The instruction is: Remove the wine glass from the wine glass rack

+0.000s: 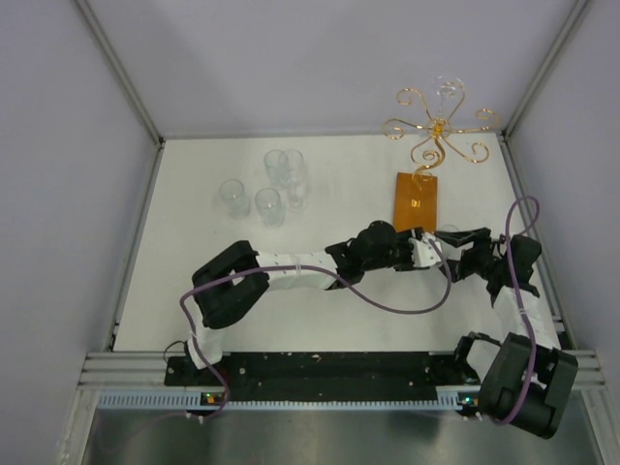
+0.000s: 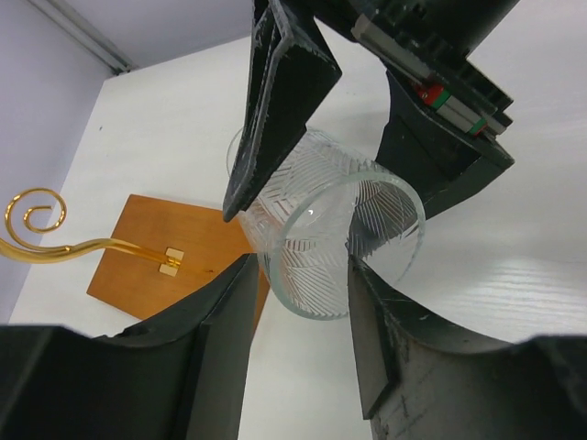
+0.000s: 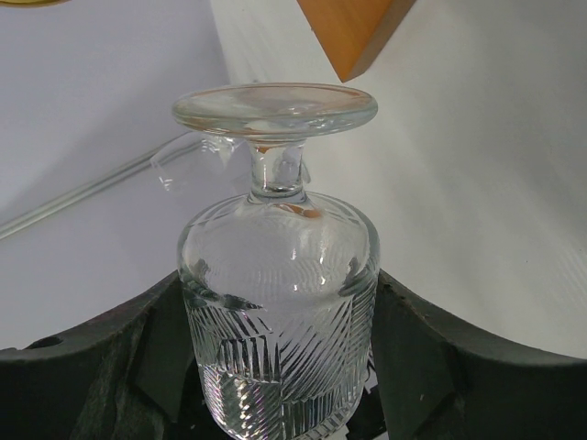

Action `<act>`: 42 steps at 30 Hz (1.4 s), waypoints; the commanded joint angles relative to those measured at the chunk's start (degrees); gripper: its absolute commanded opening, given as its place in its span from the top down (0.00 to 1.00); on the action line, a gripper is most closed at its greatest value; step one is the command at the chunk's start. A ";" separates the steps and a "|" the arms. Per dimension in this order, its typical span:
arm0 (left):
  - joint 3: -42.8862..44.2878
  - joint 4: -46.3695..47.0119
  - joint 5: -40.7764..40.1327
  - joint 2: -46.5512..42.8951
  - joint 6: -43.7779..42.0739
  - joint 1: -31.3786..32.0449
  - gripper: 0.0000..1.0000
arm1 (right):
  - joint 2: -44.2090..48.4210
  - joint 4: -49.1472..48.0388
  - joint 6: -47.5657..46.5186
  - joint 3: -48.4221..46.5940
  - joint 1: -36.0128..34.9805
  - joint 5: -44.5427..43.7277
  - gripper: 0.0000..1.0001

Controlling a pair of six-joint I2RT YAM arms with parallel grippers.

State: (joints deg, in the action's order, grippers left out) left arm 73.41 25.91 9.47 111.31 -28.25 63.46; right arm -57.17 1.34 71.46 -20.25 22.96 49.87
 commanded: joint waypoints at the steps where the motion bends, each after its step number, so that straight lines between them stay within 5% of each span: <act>1: 3.32 3.70 -3.14 1.72 0.56 0.17 0.55 | 1.09 -3.46 2.02 -1.02 -0.90 2.78 1.00; 9: 6.22 5.20 -4.03 4.79 1.09 0.17 0.72 | 0.48 -1.44 0.88 -1.11 -1.60 2.52 1.00; 13: 7.01 4.33 -3.32 5.59 1.00 0.26 1.00 | 0.13 1.63 0.00 -1.72 -1.61 1.99 0.96; 17: 5.26 3.27 -5.16 3.05 1.36 0.26 1.00 | 0.39 4.45 -3.51 -3.65 -0.99 2.16 0.21; 18: 4.47 2.57 -5.52 1.56 1.36 0.09 1.00 | 0.30 5.15 -5.09 -4.26 -0.38 2.25 0.05; 19: 3.68 1.17 -5.61 -0.28 1.18 -0.18 1.00 | 0.39 5.86 -6.41 -4.97 0.15 2.43 0.01; 23: 1.22 -10.06 -3.25 -9.24 1.88 -2.19 1.00 | 0.39 10.15 -12.12 -7.78 2.70 2.78 0.01; 32: 1.30 -57.85 7.75 -27.88 -1.54 -8.96 1.00 | 2.24 22.38 -28.90 -12.97 3.76 -6.52 0.01; 42: -7.58 -83.89 6.96 -41.17 -8.66 -30.74 1.00 | 0.75 30.20 -46.13 -21.14 3.76 -16.55 0.01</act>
State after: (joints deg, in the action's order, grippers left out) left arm 65.71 -45.39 15.92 71.90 -33.54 40.34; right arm -55.99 27.79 35.59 -36.03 26.44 38.26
